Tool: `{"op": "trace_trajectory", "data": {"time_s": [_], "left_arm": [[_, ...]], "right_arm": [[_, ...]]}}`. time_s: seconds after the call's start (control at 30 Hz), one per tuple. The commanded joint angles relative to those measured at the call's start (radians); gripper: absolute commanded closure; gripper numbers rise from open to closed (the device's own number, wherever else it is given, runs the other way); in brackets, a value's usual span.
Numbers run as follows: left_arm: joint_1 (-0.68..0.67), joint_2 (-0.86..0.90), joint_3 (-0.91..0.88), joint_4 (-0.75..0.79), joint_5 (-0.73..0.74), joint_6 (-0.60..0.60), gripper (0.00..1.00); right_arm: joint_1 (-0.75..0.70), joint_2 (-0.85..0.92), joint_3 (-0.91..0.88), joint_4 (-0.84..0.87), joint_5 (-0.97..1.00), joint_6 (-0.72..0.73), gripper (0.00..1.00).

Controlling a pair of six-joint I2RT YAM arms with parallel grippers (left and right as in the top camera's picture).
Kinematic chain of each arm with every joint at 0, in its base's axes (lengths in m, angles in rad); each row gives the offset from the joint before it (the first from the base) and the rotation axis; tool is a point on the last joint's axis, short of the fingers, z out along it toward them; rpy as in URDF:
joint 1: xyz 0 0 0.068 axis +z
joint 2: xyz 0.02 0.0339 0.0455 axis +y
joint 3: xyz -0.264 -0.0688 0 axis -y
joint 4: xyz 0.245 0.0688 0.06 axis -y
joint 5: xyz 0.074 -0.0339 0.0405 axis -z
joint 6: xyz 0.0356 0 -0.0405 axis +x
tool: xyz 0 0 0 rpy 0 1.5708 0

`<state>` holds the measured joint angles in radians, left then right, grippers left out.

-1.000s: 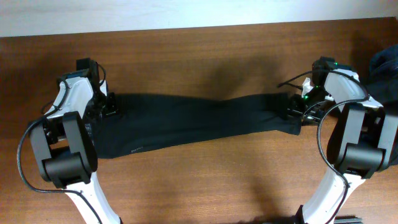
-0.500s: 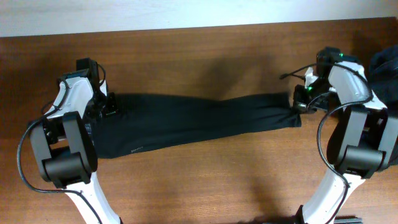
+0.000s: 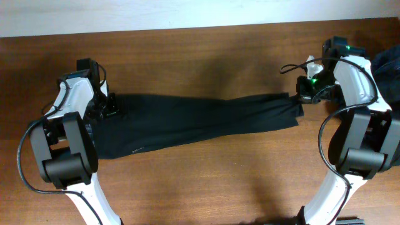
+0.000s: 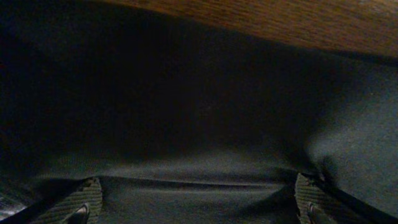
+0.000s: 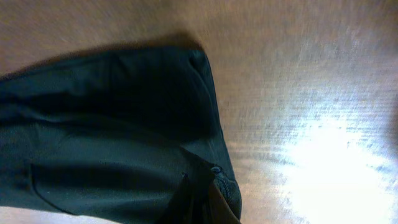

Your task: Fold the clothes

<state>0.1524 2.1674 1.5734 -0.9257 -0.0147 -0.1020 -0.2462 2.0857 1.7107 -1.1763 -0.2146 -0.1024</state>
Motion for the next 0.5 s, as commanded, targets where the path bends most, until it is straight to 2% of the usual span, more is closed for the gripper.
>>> {"op": "trace_trajectory", "data": {"time_s": [0.0,0.27,0.3,0.33,0.4,0.47], "left_arm": [[0.014,0.028,-0.030,0.002,-0.034,0.002,0.01],[0.014,0.028,-0.030,0.002,-0.034,0.002,0.01],[0.014,0.028,-0.030,0.002,-0.034,0.002,0.01],[0.014,0.028,-0.030,0.002,-0.034,0.002,0.01],[0.014,0.028,-0.030,0.002,-0.034,0.002,0.01],[0.014,0.028,-0.030,0.002,-0.034,0.002,0.01]], "right_arm": [[0.005,-0.016,0.049,0.017,-0.021,-0.054,0.96],[0.004,-0.018,0.064,-0.026,0.005,-0.077,0.96],[0.003,-0.018,0.064,-0.047,0.024,-0.077,0.93],[0.003,-0.018,0.064,-0.063,0.042,-0.075,0.86],[0.003,-0.018,0.063,-0.077,0.067,-0.073,0.80],[0.003,-0.018,0.063,-0.077,0.072,-0.073,0.69]]}}
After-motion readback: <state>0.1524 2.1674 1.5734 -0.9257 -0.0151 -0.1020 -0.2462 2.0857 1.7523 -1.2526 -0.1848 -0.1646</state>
